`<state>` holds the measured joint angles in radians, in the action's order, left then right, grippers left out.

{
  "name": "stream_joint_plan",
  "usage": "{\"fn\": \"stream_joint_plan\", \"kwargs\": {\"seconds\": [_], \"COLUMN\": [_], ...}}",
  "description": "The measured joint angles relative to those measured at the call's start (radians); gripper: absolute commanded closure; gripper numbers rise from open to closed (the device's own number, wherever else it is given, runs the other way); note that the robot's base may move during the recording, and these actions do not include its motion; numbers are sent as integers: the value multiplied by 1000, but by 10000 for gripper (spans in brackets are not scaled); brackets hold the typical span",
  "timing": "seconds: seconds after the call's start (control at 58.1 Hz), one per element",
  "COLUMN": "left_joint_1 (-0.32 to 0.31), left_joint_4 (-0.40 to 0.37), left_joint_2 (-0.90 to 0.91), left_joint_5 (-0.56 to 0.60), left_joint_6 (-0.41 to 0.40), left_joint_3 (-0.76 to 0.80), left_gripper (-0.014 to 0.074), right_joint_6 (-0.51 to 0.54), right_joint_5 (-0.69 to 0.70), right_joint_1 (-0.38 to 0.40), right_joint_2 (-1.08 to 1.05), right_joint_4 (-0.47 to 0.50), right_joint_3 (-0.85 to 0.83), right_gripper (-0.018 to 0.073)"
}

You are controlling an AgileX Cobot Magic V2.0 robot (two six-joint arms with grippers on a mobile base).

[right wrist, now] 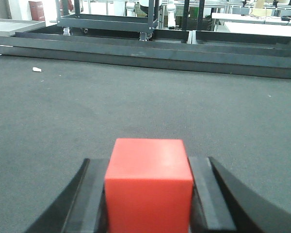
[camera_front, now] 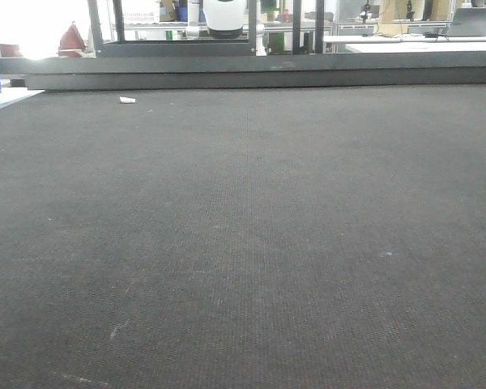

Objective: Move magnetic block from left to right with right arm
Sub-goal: 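Hold the red cube in the right gripper while the base backs away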

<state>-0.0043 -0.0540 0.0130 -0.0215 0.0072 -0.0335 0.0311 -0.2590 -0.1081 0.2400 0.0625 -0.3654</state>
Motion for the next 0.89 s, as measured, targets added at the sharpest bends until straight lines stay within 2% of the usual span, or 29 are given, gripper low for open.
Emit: {"fn": "stream_joint_plan", "kwargs": {"seconds": [0.895], "left_joint_1": [0], "left_joint_4": [0], "left_joint_2": [0], "left_joint_5": [0], "left_joint_6": [0], "left_joint_3": [0], "left_gripper": [722], "right_joint_6": [0], "right_joint_5": [0], "right_joint_1": [0], "right_joint_2": [0], "right_joint_4": [-2], "right_joint_3": [0], "right_gripper": [218]}}
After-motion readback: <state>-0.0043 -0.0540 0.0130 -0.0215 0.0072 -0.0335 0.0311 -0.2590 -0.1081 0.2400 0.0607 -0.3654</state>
